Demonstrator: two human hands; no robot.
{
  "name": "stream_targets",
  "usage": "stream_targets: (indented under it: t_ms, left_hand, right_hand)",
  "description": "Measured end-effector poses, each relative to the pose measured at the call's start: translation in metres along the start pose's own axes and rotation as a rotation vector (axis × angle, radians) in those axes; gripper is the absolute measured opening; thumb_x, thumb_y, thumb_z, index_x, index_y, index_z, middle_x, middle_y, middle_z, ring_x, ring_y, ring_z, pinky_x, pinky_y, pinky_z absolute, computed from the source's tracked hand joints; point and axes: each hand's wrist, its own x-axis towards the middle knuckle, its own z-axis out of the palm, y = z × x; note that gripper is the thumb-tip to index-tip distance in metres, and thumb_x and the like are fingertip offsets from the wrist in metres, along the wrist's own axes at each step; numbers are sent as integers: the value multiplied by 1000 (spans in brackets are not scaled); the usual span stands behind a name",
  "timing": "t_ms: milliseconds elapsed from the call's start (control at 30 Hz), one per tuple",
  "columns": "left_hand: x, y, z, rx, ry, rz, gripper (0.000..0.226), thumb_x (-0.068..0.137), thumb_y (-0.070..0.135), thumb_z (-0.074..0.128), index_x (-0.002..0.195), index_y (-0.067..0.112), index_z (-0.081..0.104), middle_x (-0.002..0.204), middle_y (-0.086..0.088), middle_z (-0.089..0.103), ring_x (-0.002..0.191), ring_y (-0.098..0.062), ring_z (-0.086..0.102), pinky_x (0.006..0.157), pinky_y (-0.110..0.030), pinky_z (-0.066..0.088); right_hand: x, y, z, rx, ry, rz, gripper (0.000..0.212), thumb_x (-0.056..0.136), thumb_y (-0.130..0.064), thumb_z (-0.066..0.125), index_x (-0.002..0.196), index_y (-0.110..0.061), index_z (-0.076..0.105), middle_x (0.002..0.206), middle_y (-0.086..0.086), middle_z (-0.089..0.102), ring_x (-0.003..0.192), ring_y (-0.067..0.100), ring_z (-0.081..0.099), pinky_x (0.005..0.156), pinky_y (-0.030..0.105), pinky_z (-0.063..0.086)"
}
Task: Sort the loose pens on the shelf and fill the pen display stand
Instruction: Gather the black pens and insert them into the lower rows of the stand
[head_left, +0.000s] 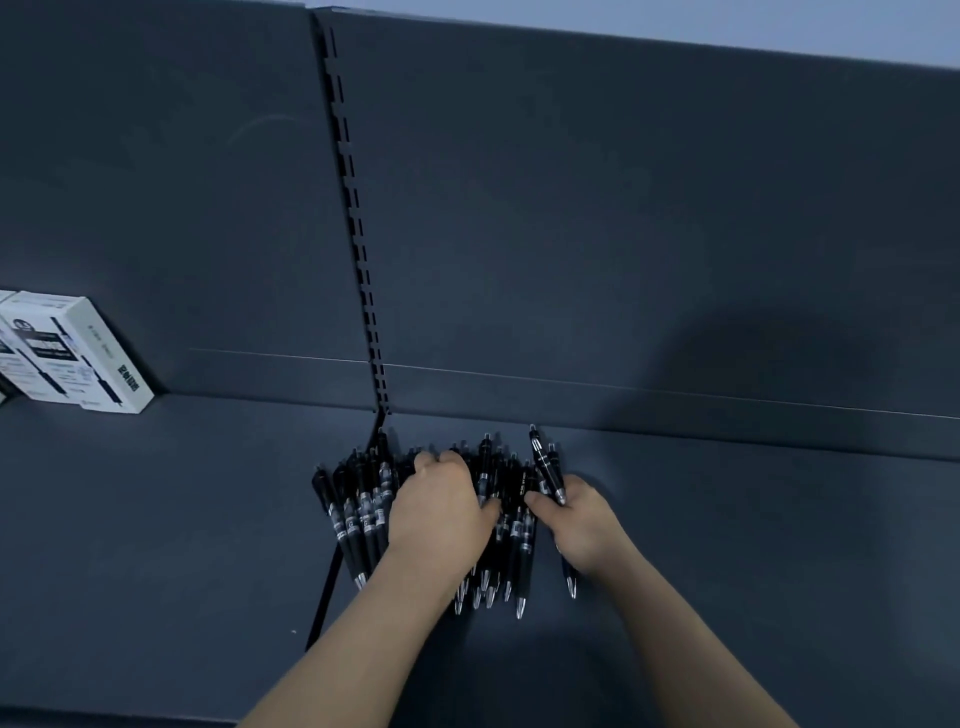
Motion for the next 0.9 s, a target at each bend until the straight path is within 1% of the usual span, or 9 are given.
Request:
stream_targets:
  t_ms: [67, 133, 200, 233, 333, 500, 733, 800, 900]
  left_hand:
    - [2, 1, -1, 19, -2, -13, 47, 88, 47, 60, 112, 7, 55, 116, -11, 54, 91, -23, 63, 73, -29, 50]
    - [5, 0, -3, 30, -14, 7, 37, 90, 45, 59, 97, 9, 59, 94, -5, 61, 82, -21, 63, 69, -29, 51]
    - [9, -1, -5, 20, -44, 11, 35, 89, 45, 59, 81, 12, 54, 71, 2, 54, 72, -19, 59, 64, -29, 49]
    - [10, -2, -6, 7, -62, 0, 36, 88, 46, 59, 74, 14, 50, 67, 4, 52, 69, -18, 58, 62, -29, 48]
    - [14, -3, -6, -21, -76, -23, 39, 83, 47, 61, 65, 17, 44, 64, 4, 52, 61, -15, 54, 55, -26, 42]
    - [17, -9, -2, -67, -46, 5, 32, 80, 41, 63, 65, 15, 50, 62, 3, 56, 55, -14, 54, 45, -24, 35]
    - [20, -11, -2, -22, -85, 56, 30, 84, 42, 53, 72, 14, 54, 67, 2, 57, 61, -17, 54, 51, -26, 38]
    - [19, -13, -2, -42, -115, 102, 30, 87, 40, 46, 71, 15, 50, 66, 2, 53, 59, -16, 50, 51, -27, 36]
    - [18, -18, -4, -186, -171, 162, 32, 95, 32, 38, 67, 16, 40, 62, 2, 42, 54, -15, 39, 50, -29, 30]
  right_hand:
    - [0, 1, 0, 0, 10, -11, 23, 93, -30, 58, 79, -14, 49, 65, -2, 51, 60, 15, 49, 62, 32, 38]
    - [0, 1, 1, 15, 23, -8, 26, 93, -30, 59, 74, -18, 46, 62, -4, 49, 57, 14, 46, 58, 31, 36]
    - [1, 2, 1, 32, 34, 3, 30, 92, -31, 59, 70, -20, 42, 58, -5, 46, 53, 13, 43, 57, 30, 34]
    - [1, 3, 2, 35, 39, 6, 31, 92, -31, 59, 69, -21, 41, 57, -5, 45, 52, 13, 42, 57, 30, 34]
    - [2, 4, 3, 56, 48, 20, 29, 92, -31, 59, 72, -18, 43, 56, -4, 44, 51, 14, 41, 55, 29, 33]
    - [2, 5, 3, 64, 55, 25, 26, 93, -32, 59, 76, -17, 45, 57, -5, 46, 53, 14, 43, 57, 29, 36]
    - [1, 5, 4, 10, 81, 26, 30, 92, -36, 57, 73, -18, 42, 61, -5, 45, 56, 14, 44, 58, 30, 36]
    - [0, 4, 4, -5, 87, 33, 30, 92, -38, 56, 74, -18, 43, 64, -4, 47, 59, 14, 45, 60, 30, 36]
    - [-3, 0, 3, 16, 102, 33, 30, 93, -39, 54, 74, -18, 45, 68, -4, 50, 63, 14, 47, 60, 30, 37]
